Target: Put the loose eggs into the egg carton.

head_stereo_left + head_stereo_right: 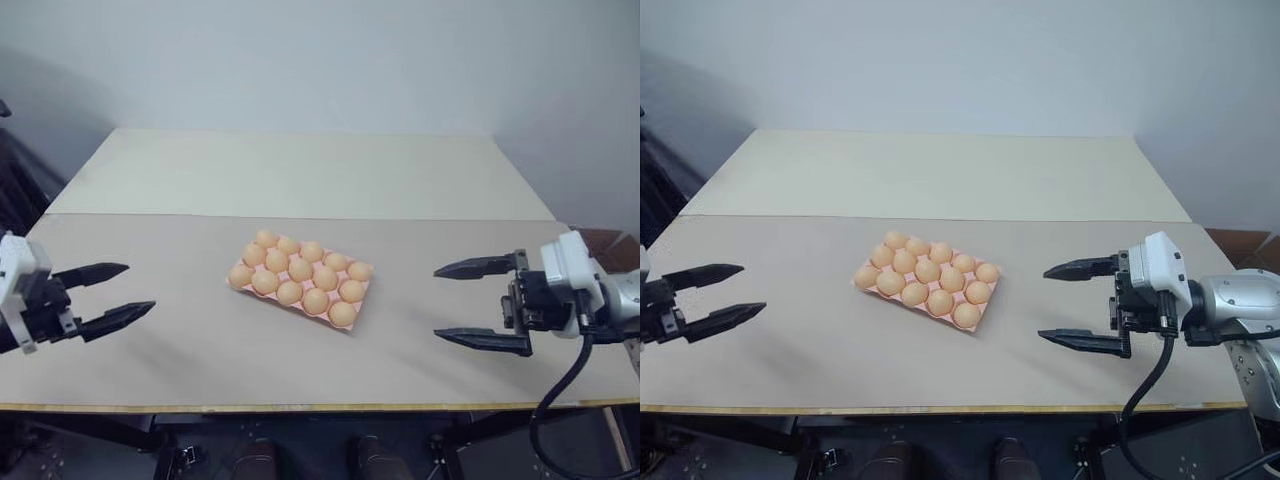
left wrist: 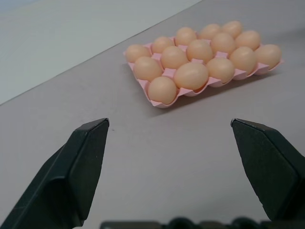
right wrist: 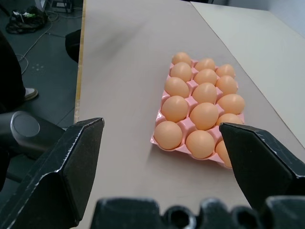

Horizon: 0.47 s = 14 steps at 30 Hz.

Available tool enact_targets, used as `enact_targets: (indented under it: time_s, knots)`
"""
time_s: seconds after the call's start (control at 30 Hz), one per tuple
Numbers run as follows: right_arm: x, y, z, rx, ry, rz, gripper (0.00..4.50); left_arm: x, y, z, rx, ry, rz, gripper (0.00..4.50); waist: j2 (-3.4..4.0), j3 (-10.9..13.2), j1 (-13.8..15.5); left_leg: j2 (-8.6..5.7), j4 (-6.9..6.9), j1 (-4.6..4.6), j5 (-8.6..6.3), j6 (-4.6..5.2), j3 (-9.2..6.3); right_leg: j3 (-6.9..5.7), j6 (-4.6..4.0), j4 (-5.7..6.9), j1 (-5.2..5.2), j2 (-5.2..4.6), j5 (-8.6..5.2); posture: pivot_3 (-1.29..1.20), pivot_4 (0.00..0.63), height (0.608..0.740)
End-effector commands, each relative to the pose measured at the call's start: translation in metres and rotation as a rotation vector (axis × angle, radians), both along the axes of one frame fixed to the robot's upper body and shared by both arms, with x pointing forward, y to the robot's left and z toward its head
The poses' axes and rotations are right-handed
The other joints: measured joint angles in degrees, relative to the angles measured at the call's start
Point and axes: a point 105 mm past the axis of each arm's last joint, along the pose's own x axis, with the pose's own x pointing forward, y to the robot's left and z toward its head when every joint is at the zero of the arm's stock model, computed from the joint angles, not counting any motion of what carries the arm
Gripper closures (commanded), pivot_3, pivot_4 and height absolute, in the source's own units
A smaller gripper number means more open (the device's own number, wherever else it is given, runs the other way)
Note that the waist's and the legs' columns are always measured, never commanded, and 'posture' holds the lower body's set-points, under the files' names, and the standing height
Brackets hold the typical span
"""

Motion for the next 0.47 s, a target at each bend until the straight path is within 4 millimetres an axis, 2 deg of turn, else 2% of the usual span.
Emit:
enact_targets:
  time_s: [0.03,0.47]
  knots:
    - [-0.0009,-0.0001,0.0084,-0.014,-0.043,0.011,0.0,-0.0032,-0.0065,0.0108,-0.016,-0.043,-0.007,0.03,0.0,0.0,0.0,0.0,0.0,0.0,0.0,0.0,0.0,0.0,0.0,0.0,0.0,0.0,0.0,0.0,0.15,0.74]
    - [-0.0011,0.0011,0.0051,-0.003,-0.027,0.007,0.0,-0.0084,-0.0094,0.0114,-0.046,-0.02,0.024,0.03,0.0,0.0,-0.1,0.0,0.0,-0.01,0.0,0.0,0.02,0.04,0.0,0.01,-0.02,0.02,0.0,0.0,0.15,0.74]
